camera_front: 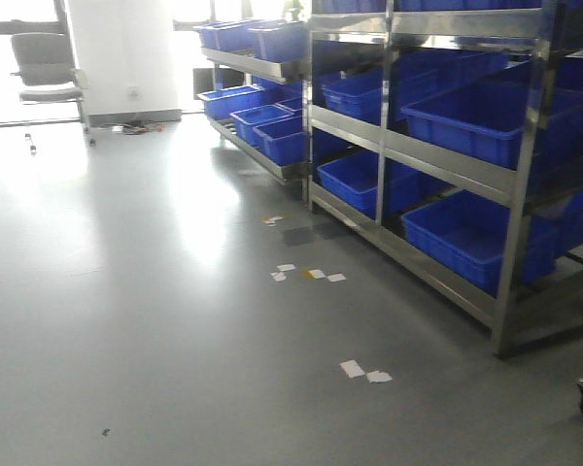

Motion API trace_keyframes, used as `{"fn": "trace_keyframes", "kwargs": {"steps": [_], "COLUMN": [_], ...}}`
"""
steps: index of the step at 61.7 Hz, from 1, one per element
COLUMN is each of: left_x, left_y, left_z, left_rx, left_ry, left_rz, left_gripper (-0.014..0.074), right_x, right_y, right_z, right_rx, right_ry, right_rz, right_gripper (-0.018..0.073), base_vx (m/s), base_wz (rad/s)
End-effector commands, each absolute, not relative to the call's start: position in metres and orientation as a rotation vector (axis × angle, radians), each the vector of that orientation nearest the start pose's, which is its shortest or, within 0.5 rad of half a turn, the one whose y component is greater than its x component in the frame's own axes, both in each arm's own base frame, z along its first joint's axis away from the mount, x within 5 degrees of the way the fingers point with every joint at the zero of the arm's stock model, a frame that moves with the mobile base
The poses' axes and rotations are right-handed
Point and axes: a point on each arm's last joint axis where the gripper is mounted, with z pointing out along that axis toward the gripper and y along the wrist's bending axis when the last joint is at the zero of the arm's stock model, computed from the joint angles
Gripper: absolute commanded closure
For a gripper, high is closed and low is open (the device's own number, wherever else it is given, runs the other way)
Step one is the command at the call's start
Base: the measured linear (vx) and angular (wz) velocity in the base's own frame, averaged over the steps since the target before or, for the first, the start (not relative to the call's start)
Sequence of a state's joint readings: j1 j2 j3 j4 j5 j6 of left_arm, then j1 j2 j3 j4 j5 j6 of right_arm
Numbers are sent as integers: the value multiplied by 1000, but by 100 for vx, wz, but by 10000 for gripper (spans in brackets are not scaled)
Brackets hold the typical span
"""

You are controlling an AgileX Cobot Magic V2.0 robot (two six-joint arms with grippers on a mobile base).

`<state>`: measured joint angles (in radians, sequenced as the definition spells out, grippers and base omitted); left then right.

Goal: Pick red cube and place on left shelf
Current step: 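Drive the base away from the table, turning toward the room, then drive across the floor toward the rack of blue bins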

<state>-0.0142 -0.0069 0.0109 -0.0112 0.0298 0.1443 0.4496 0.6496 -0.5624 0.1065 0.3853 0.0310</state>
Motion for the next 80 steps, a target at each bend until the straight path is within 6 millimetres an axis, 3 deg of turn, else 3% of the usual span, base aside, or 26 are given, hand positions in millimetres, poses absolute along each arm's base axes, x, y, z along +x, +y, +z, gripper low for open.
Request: {"fn": "trace_keyframes", "kwargs": {"steps": [1, 80], "left_x": [57, 57], "left_y": [-1, -1], "left_z": [208, 208], "left_rx": [108, 108], "left_ry": [1445, 1445], "left_rz": [89, 89], "left_gripper": [491, 491], "right_x": [120, 120], "right_y": [62, 62], "right_z": [330, 330], "right_rx": [-320, -320], "right_ry": [1829, 1829], "right_rz": [436, 436], "right_gripper": [501, 501], "base_vx": [-10, -3], "base_wz": [35, 27]}}
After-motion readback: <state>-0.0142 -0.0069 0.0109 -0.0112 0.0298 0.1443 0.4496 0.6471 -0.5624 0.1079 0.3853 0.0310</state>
